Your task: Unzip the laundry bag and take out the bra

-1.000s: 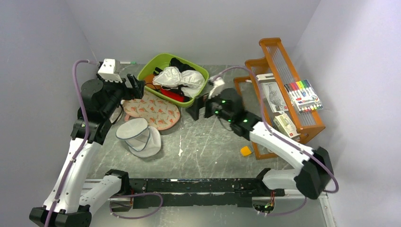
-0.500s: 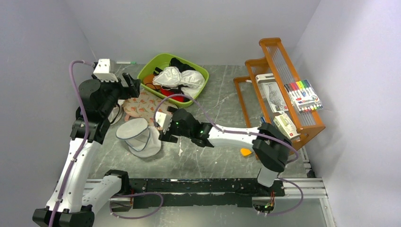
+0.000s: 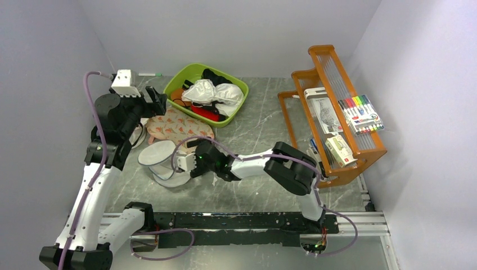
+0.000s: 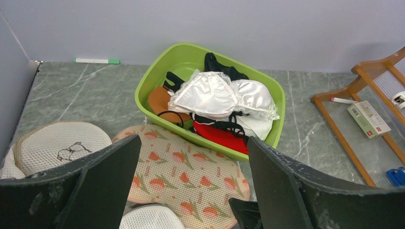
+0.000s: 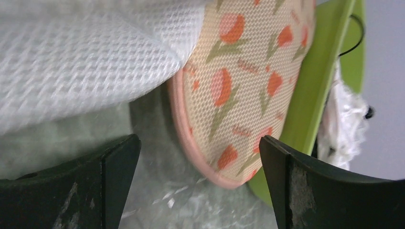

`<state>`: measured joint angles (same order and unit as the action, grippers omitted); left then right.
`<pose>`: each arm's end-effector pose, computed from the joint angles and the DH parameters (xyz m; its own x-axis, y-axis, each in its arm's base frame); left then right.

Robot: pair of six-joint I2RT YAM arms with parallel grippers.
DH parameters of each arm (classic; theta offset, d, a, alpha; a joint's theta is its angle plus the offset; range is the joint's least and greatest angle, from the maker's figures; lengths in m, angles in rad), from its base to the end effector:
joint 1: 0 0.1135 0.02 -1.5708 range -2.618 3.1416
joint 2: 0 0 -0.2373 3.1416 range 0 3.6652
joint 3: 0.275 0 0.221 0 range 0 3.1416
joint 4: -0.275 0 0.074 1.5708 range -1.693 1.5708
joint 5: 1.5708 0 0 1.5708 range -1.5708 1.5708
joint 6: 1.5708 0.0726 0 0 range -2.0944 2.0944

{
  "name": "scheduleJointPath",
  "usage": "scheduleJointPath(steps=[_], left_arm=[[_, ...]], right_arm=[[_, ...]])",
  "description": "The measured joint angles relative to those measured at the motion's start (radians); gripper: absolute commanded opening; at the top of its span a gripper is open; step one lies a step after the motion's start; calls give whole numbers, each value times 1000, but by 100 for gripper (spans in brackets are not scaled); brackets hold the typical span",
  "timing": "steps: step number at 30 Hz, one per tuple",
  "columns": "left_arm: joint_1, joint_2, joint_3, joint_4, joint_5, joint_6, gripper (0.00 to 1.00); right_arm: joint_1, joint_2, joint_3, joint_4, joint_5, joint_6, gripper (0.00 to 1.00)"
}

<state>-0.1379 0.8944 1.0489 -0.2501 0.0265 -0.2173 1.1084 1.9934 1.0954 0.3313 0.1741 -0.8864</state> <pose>0.2159 -0.0319 0.3766 -0.1276 -0.1999 -0.9715 0.1393 0.9662 -0.2171 0.1984 0.3699 0.1229 0.4810 -0.7455 -0.4613 -0.7016 -0.0118 -0.7125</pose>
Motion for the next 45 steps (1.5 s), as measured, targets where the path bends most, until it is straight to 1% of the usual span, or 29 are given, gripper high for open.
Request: scheduleJointPath(steps=[2, 3, 5, 7, 9, 10, 11, 14, 16, 17, 20, 25, 33, 37, 40, 45], left_arm=[[0, 8, -4, 3, 0, 0, 94], [0, 13, -6, 3, 0, 0, 94], [0, 24, -11, 5, 0, 0, 94], [0, 28, -18, 5, -2, 0, 94], [1, 29, -23, 5, -6, 0, 94], [2, 29, -24, 6, -6, 0, 94], [2, 29, -24, 6, -7, 0, 94], [2, 29, -25, 6, -7, 0, 94], [3, 29, -26, 7, -8, 0, 94], [3, 30, -26, 8, -8, 0, 94], [10, 38, -26, 8, -4, -2, 94], [17, 36, -26, 14, 27, -6, 94], [21, 21, -26, 17, 59, -11, 94], [24, 20, -26, 18, 79, -16, 94], [25, 20, -26, 19, 92, -19, 94], [25, 16, -26, 22, 132, -27, 94]], right_arm=[[5, 37, 13, 65, 22, -39, 96], [6, 53, 21, 91, 29, -55, 92], [8, 98, 47, 148, 52, -87, 78], [8, 132, 69, 180, 72, -112, 58], [8, 155, 84, 183, 87, -123, 43], [8, 163, 87, 181, 90, -120, 39], [8, 166, 86, 177, 94, -114, 32], [8, 153, 65, 180, 99, -69, 15], [8, 119, 37, 164, 95, -8, 9], [8, 101, 29, 154, 90, 14, 4], [8, -2, -24, 111, 56, 132, 0], [8, -175, -131, 77, -5, 308, 0], [-11, -405, -255, -23, -201, 616, 0], [-73, -527, -311, -53, -346, 796, 0], [-154, -631, -387, -51, -470, 959, 0], [-288, -727, -489, -50, -638, 1170, 0]])
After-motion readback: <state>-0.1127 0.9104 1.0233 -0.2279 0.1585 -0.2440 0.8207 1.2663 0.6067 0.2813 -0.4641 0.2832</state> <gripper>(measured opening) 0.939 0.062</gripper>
